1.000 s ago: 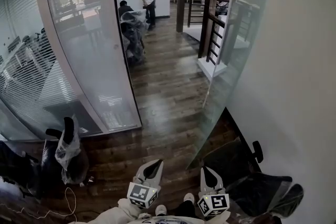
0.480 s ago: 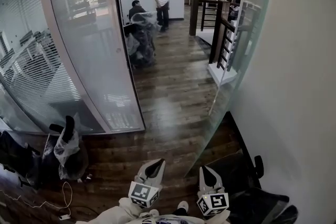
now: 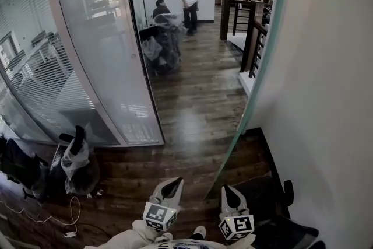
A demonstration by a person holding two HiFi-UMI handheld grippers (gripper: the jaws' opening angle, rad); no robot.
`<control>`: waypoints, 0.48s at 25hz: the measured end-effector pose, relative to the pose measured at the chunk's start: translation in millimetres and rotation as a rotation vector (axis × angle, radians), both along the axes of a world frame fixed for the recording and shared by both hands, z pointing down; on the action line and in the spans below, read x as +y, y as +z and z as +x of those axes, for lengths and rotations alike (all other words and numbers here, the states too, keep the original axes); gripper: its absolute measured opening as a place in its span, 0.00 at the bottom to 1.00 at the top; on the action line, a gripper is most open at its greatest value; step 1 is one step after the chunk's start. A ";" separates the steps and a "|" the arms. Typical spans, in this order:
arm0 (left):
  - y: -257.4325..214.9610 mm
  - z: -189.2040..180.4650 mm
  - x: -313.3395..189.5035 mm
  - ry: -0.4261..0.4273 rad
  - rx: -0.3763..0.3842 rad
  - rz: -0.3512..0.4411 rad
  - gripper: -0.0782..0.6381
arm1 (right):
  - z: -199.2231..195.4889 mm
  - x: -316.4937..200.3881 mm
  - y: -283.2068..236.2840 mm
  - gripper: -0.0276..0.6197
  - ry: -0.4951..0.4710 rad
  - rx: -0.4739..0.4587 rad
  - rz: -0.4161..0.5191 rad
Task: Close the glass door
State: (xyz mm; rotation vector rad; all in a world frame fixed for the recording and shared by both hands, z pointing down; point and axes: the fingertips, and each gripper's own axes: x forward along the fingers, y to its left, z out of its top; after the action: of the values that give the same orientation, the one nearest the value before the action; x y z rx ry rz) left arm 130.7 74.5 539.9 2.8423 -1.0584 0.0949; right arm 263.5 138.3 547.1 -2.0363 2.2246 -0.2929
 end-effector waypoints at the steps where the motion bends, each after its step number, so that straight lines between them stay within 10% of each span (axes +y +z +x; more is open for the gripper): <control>1: 0.6 2.0 0.2 -0.005 -0.003 -0.001 0.11 | 2.4 -0.6 1.1 0.05 -0.005 -0.002 -0.001; 12: -5.8 27.2 6.2 -0.054 -0.014 0.008 0.11 | 33.6 -0.6 3.4 0.05 -0.044 -0.021 0.007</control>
State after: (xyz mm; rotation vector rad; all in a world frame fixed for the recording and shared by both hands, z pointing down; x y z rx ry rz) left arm 157.9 80.7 534.1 2.8219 -1.1403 0.1063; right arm 297.1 137.7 550.5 -1.9742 2.2569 -0.3076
